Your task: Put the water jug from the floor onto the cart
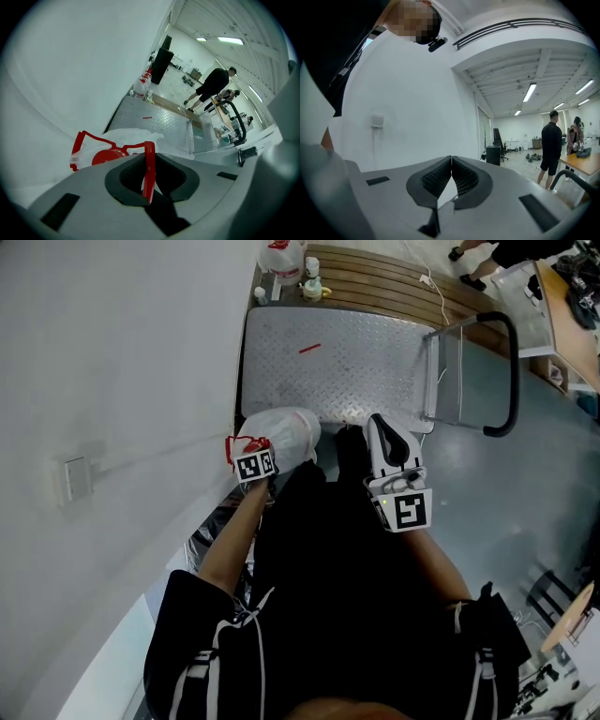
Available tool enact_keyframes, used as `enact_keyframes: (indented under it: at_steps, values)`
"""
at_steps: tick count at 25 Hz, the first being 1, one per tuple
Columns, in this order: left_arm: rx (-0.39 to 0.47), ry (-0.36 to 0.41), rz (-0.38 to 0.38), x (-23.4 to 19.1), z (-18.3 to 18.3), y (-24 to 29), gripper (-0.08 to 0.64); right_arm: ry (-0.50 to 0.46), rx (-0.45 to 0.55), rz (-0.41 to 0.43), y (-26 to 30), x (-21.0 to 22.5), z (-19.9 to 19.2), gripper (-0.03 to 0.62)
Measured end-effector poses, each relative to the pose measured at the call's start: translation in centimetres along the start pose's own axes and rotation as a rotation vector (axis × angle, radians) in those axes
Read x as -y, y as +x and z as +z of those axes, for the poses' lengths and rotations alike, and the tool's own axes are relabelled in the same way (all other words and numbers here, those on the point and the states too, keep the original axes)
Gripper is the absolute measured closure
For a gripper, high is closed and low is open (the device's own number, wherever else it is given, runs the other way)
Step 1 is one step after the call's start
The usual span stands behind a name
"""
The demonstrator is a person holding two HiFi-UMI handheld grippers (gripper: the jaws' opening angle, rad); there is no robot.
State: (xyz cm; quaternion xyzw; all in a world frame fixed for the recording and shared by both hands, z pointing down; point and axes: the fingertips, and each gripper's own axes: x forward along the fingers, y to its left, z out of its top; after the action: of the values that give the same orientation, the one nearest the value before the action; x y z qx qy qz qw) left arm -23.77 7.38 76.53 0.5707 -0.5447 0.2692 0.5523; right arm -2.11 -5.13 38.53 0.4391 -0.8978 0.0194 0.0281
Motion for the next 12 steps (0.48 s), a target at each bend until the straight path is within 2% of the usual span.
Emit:
enact_keyframes:
  at_steps: [3,5,12]
  values:
    - [0.029,-0.015,0.005,1.5,2.1,-0.2,0.489,-0.06,0.02,0.0,0.3,1.2,0.2,0.574]
    - [0.043,-0.022,-0.003,2.9,3.8,0.0,0.489,-0.065,0.009,0.002,0.5,2.4,-0.4,0.574]
    - [0.058,0.026,0.035,7.4,10.8,1.3,0.489,0.041,0.004,-0.02,3.6,8.5,-1.0,0.574]
